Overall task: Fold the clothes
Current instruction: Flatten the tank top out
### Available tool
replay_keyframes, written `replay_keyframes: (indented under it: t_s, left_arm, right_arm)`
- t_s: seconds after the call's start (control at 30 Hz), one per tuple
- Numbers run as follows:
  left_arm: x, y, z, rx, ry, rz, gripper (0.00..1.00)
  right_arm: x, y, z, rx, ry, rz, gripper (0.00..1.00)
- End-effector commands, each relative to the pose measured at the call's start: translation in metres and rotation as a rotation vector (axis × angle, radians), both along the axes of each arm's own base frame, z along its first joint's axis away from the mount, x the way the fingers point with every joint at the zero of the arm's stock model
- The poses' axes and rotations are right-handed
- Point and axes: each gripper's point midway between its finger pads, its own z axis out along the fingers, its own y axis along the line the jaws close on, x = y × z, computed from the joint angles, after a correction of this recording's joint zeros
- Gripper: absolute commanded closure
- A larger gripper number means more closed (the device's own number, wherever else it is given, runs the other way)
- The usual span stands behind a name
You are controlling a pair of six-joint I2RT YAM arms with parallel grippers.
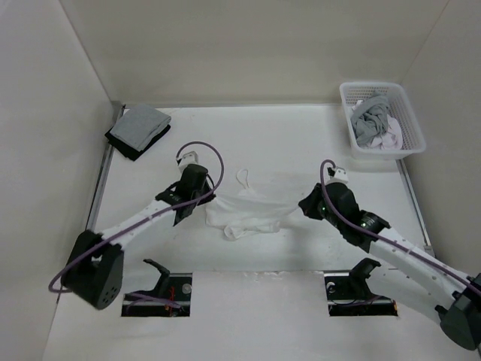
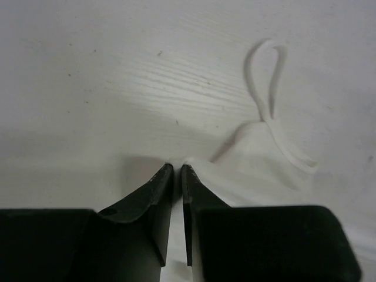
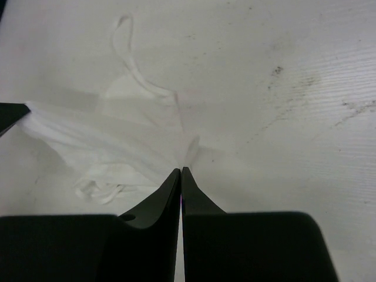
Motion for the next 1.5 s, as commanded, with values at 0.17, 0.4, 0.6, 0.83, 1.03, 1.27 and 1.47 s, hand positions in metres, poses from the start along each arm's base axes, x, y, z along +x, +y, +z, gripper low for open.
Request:
replay_keyframes:
  t_s: [0.17, 0.4, 0.6, 0.83, 1.03, 1.27, 1.47]
  left_arm:
    - [0.068, 0.000, 0.012, -0.088, -0.110, 0.045, 0.71]
    - [0.006, 0.032, 0.006, -0.037, -0.144, 0.074, 0.71]
    - [-0.059, 0.034, -0.051, -0.065, 0.069, 0.022, 0.81]
    - [-0.065, 0.027, -0.060, -0.064, 0.127, 0.011, 0.71]
    - [-0.066, 0.019, -0.070, -0.055, 0.161, -0.020, 0.67]
    - [-0.063, 0.010, -0.074, -0.064, 0.170, -0.047, 0.63]
    - [-0.067, 0.010, -0.084, -0.036, 0.202, -0.053, 0.69]
  right_arm:
    - [0.037, 0.007, 0.010, 0.068, -0.073, 0.003, 0.94]
    - [0.035, 0.004, 0.002, 0.058, -0.071, 0.001, 0.94]
    - [0.033, 0.004, 0.001, 0.062, -0.076, 0.007, 0.94]
    - [0.028, 0.006, 0.000, 0.075, -0.078, 0.011, 0.94]
    - [0.025, 0.005, -0.005, 0.077, -0.069, 0.010, 0.94]
    - [0.024, 0.007, -0.011, 0.078, -0.058, 0.013, 0.94]
    - [0.024, 0.007, -0.013, 0.083, -0.057, 0.012, 0.94]
